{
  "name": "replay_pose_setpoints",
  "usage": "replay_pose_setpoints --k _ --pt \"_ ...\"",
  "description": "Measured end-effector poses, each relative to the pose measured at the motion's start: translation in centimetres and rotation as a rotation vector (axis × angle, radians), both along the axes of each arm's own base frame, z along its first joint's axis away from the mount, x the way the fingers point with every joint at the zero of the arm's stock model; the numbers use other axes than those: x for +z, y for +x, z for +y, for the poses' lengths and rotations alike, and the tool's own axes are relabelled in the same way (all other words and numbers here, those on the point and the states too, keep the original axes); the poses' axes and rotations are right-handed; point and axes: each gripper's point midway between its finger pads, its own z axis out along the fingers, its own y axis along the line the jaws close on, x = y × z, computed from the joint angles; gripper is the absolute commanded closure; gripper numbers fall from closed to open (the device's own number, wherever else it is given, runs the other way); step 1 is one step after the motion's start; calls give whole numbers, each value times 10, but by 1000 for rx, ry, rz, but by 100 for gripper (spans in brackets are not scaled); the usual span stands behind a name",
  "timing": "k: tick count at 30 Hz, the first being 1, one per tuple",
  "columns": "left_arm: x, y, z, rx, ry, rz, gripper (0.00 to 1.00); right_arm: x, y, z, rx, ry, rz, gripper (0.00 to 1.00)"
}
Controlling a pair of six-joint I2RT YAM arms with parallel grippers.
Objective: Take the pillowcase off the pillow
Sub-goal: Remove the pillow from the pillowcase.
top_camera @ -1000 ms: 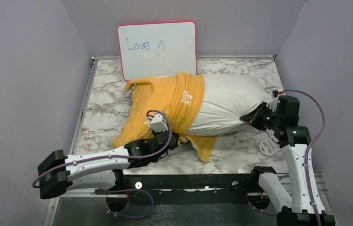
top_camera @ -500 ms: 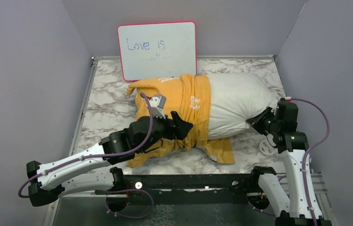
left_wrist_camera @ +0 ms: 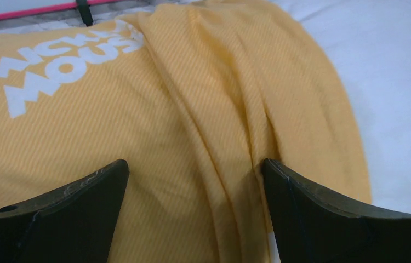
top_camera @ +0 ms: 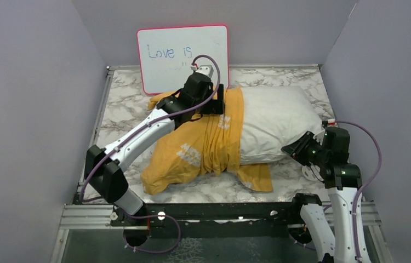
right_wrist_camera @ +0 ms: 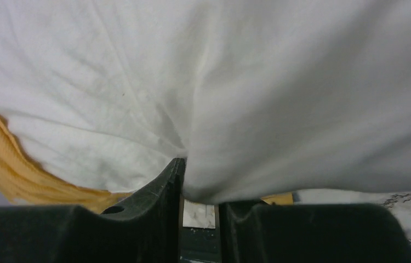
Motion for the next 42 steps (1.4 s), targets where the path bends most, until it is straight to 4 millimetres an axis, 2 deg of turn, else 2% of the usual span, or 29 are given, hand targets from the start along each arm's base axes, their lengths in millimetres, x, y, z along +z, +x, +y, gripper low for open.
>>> replay_pose_setpoints --k 1,3,8,9,11,14,16,18,21,24,26,27,28,30,33,35,37,39,42 --pt "-16 10 2 -7 27 34 22 5 -4 7 42 18 1 66" --pt "-40 20 5 -22 62 82 41 10 -6 12 71 33 -1 54" --pt "-52 9 7 -79 75 83 90 70 -2 28 184 64 -161 44" --pt "-55 3 9 -87 66 83 96 82 0 30 201 63 -207 43" --pt "-63 -9 16 -100 60 89 99 106 5 34 234 62 -288 42" --pt "-71 -26 26 -105 45 86 100 123 26 40 287 81 -330 41" --pt "-70 -35 33 -102 28 75 100 117 49 44 320 111 -296 42" --pt "-65 -45 40 -96 3 56 100 99 73 45 340 141 -228 45" --pt "-58 -52 53 -62 -4 41 100 52 103 40 321 155 -83 52" --pt "-51 -52 70 10 16 15 100 7 109 33 277 150 21 56" --pt "-46 -52 84 64 36 -6 100 -13 105 33 261 161 46 57" --pt "-42 -53 93 95 47 -20 98 -18 105 34 256 169 46 58" --pt "-39 -53 102 126 60 -29 87 -24 104 35 251 180 45 58" --pt "-34 -50 116 170 91 -32 57 -31 102 38 245 208 35 58" --pt "-27 -41 131 212 134 -31 30 -33 103 40 244 221 1 58" --pt "-17 -32 133 220 149 -41 22 -30 104 39 244 216 -22 58" --pt "-5 -20 127 206 149 -59 17 -29 105 39 247 212 -31 58" --pt "6 -6 113 162 147 -70 10 -28 105 38 252 206 -37 58" --pt "24 18 81 59 141 -94 6 -27 105 39 266 196 -50 58"
